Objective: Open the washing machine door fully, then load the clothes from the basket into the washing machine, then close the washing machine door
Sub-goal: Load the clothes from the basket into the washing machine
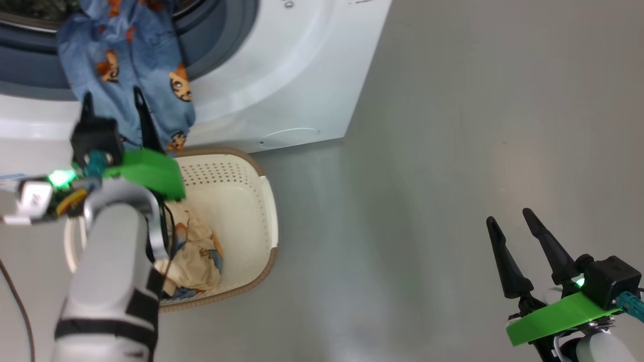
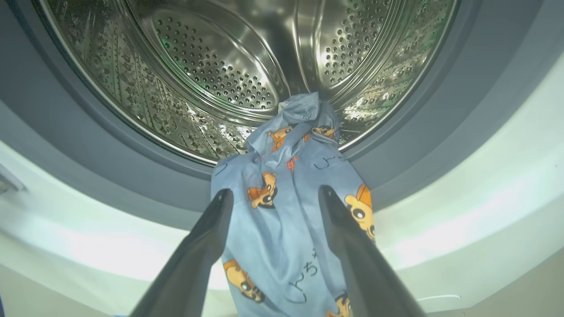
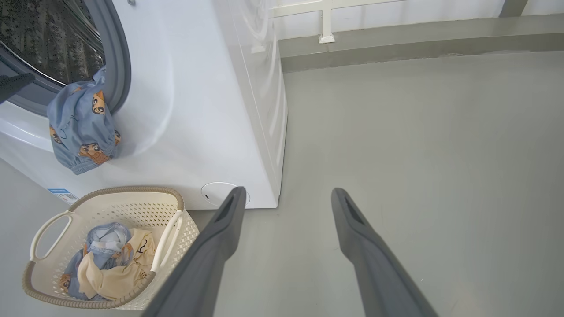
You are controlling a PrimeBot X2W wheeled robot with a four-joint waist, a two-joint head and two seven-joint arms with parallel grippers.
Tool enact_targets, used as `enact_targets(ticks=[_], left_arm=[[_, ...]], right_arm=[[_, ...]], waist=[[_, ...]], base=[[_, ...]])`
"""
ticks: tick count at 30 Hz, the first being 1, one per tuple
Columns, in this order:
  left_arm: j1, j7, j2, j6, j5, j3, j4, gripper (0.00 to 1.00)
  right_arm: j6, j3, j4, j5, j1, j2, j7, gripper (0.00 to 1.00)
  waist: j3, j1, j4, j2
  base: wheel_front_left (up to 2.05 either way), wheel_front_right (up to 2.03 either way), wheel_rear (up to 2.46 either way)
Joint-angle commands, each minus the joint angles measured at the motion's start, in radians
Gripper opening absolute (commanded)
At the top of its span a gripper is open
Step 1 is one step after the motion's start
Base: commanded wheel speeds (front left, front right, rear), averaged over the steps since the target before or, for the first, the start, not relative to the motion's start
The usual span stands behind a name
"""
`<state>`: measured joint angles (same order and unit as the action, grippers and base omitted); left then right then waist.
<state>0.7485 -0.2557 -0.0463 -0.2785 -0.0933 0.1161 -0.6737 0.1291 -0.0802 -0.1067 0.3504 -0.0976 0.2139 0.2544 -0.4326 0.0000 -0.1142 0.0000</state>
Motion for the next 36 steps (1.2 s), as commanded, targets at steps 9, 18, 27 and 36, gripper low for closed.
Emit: enact_targets(ticks=[9,18,27,36], left_arm=[[-0.217,-0.006,-0.012,-0.039,-0.023,0.007,0.219,1.00],[-0.353,-0.006,-0.010,-0.045,-0.040,0.015,0.336,1.00],[-0.484,-0.006,-0.005,-0.076,-0.059,0.052,0.462,1.00],[-0.575,-0.006,-0.004,-0.106,-0.073,0.066,0.532,1.00]], right_arm=[[0.002,-0.032,0.035,-0.015,-0.003,0.027,0.007,1.00],[0.002,-0.063,0.040,-0.016,-0.023,0.038,0.007,1.00],[0.002,-0.063,0.047,-0.017,-0.024,0.042,0.007,1.00],[0.002,-0.072,0.044,-0.019,-0.020,0.043,0.007,1.00]], waist=[[0.002,0.0000,0.052,0.0000],[-0.004,0.0000,0.060,0.0000],[0.000,0.0000,0.074,0.0000],[0.008,0.0000,0.076,0.0000]], base=[[0.00,0.00,0.00],[0.00,0.00,0.00],[0.00,0.00,0.00],[0.00,0.00,0.00]])
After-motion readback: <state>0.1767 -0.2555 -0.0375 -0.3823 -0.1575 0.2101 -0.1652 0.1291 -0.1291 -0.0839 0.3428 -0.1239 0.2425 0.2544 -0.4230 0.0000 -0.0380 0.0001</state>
